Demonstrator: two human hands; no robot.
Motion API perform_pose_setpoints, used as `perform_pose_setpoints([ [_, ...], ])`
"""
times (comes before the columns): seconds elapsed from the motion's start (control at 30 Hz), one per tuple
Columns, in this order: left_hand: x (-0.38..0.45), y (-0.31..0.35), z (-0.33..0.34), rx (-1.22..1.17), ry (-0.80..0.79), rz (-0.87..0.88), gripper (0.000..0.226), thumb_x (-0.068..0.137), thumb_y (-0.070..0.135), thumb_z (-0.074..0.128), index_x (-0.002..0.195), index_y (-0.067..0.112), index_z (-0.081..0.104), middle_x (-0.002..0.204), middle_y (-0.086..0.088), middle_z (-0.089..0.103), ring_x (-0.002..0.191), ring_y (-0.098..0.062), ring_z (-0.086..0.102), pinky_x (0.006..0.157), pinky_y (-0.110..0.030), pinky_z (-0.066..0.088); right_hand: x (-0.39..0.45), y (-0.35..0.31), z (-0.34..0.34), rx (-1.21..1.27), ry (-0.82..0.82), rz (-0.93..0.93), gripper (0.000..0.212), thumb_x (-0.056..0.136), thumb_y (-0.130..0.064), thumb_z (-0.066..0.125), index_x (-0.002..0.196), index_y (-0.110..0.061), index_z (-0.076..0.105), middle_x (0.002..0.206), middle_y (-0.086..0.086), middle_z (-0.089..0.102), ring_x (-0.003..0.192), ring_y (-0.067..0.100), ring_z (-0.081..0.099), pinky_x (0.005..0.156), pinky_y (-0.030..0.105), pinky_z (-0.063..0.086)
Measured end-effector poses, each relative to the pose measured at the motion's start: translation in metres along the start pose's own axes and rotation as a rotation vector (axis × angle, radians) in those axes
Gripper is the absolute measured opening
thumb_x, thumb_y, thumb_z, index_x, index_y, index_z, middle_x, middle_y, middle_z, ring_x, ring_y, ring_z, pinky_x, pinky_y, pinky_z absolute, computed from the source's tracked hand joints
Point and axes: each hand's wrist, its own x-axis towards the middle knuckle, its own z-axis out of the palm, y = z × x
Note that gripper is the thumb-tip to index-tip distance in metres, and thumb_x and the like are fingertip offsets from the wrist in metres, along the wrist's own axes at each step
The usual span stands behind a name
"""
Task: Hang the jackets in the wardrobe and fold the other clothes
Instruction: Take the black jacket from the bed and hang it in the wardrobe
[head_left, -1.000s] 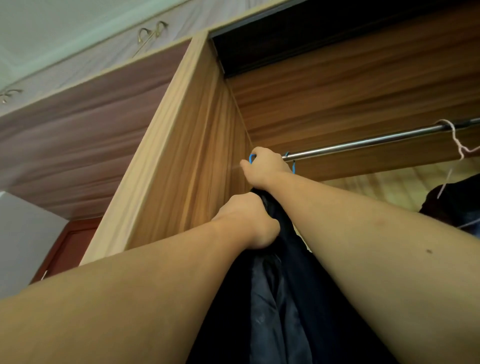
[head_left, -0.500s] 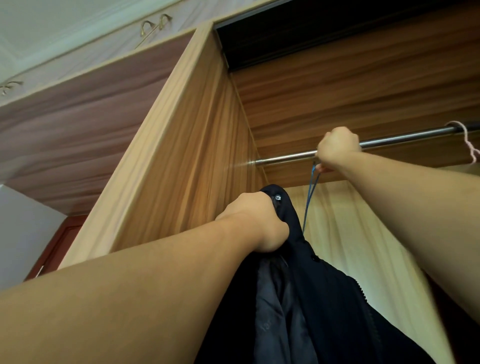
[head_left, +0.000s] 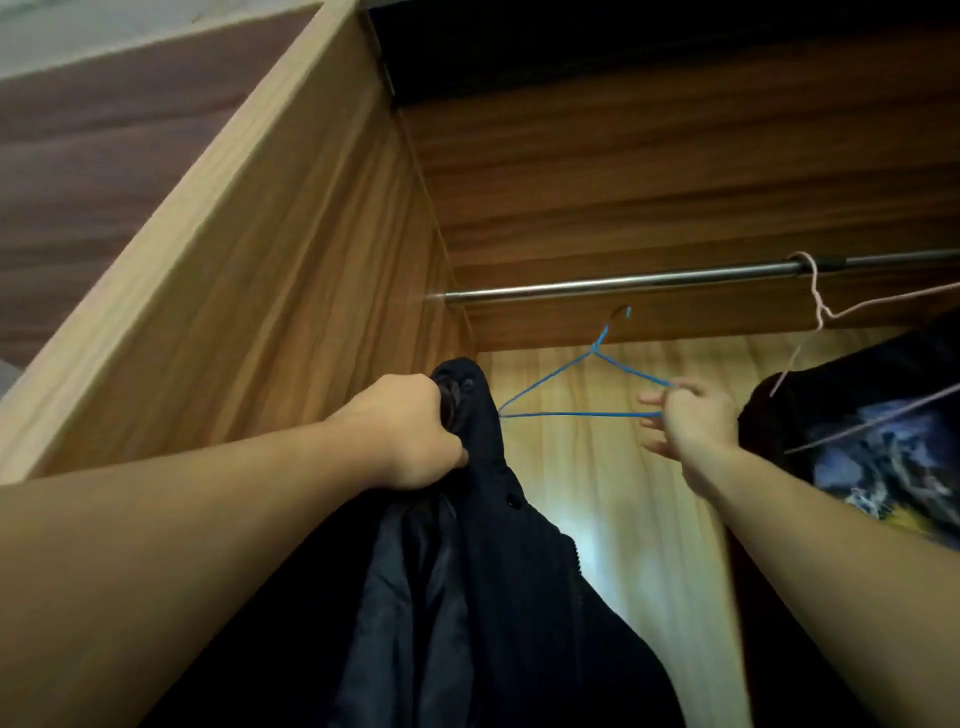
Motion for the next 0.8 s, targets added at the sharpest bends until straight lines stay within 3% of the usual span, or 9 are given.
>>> perform_pose_setpoints([
  [0.07, -0.006, 0.002, 0.001, -0.017, -0.013, -0.012, 0.032, 0.079, 0.041, 0.073, 0.087, 0.011, 0.064, 0.086, -0.004, 0.065, 0.079, -0.021, 0.064, 0.073, -0.035, 0.057, -0.017, 0.026, -0.018, -0.189, -0.150, 0.216, 0.014, 0.092, -0.020, 0.051, 0.093, -0.012, 0.062, 0.057, -0.005, 0.063, 0.055, 0.012, 0.058, 0.060, 0.027, 0.044],
  [0.13, -0.013, 0.005, 0.007, -0.047, -0.012, -0.022, 0.033, 0.079, 0.039, 0.074, 0.087, 0.009, 0.066, 0.085, -0.005, 0.066, 0.077, -0.020, 0.064, 0.074, -0.037, 0.057, -0.038, 0.046, -0.027, -0.318, -0.275, 0.386, 0.016, 0.090, -0.027, 0.055, 0.078, -0.017, 0.059, 0.048, -0.006, 0.050, 0.055, 0.013, 0.058, 0.061, 0.027, 0.042],
  [0.23, -0.031, 0.011, 0.021, -0.063, -0.035, -0.047, 0.033, 0.080, 0.037, 0.073, 0.087, 0.006, 0.066, 0.083, -0.005, 0.066, 0.074, -0.020, 0.064, 0.074, -0.039, 0.057, -0.073, 0.073, -0.036, -0.345, -0.288, 0.319, 0.022, 0.094, -0.023, 0.051, 0.077, -0.009, 0.053, 0.055, 0.002, 0.047, 0.045, 0.016, 0.048, 0.052, 0.025, 0.039],
  [0.3, -0.045, 0.014, 0.032, -0.073, -0.072, -0.065, 0.034, 0.080, 0.036, 0.073, 0.090, 0.005, 0.066, 0.085, -0.006, 0.067, 0.077, -0.021, 0.065, 0.076, -0.042, 0.058, -0.096, 0.087, -0.048, -0.324, -0.313, 0.257, 0.025, 0.094, -0.022, 0.052, 0.077, -0.005, 0.053, 0.049, 0.002, 0.045, 0.041, 0.017, 0.044, 0.052, 0.026, 0.038],
  [0.43, -0.075, 0.018, 0.055, -0.103, -0.143, -0.085, 0.036, 0.081, 0.035, 0.072, 0.095, 0.003, 0.066, 0.089, -0.009, 0.070, 0.082, -0.027, 0.069, 0.076, -0.047, 0.058, -0.118, 0.088, -0.073, -0.398, -0.497, 0.404, 0.016, 0.088, -0.024, 0.064, 0.084, -0.009, 0.059, 0.054, 0.001, 0.053, 0.039, 0.014, 0.047, 0.046, 0.021, 0.042],
  [0.63, -0.132, 0.021, 0.069, -0.098, -0.231, -0.079, 0.027, 0.084, 0.038, 0.069, 0.088, 0.014, 0.059, 0.087, 0.000, 0.065, 0.078, -0.017, 0.064, 0.076, -0.039, 0.057, -0.173, 0.076, -0.105, -0.486, -0.621, 0.595, 0.033, 0.091, -0.031, 0.061, 0.066, -0.014, 0.046, 0.041, -0.002, 0.030, 0.029, 0.011, 0.026, 0.039, 0.018, 0.036],
  [0.73, -0.160, 0.020, 0.062, -0.158, -0.284, -0.059, 0.028, 0.084, 0.038, 0.069, 0.096, 0.013, 0.062, 0.094, 0.000, 0.067, 0.085, -0.018, 0.065, 0.081, -0.040, 0.056, -0.214, 0.064, -0.122, -0.472, -0.594, 0.562, 0.037, 0.096, -0.035, 0.053, 0.067, -0.012, 0.047, 0.038, -0.005, 0.030, 0.029, 0.011, 0.024, 0.038, 0.018, 0.035],
  [0.8, -0.178, 0.023, 0.054, -0.197, -0.284, -0.038, 0.029, 0.084, 0.037, 0.069, 0.096, 0.012, 0.062, 0.094, -0.001, 0.066, 0.086, -0.018, 0.064, 0.081, -0.038, 0.055, -0.237, 0.044, -0.132, -0.477, -0.582, 0.498, 0.047, 0.096, -0.042, 0.050, 0.065, -0.009, 0.060, 0.039, -0.004, 0.032, 0.031, 0.012, 0.027, 0.040, 0.021, 0.032],
])
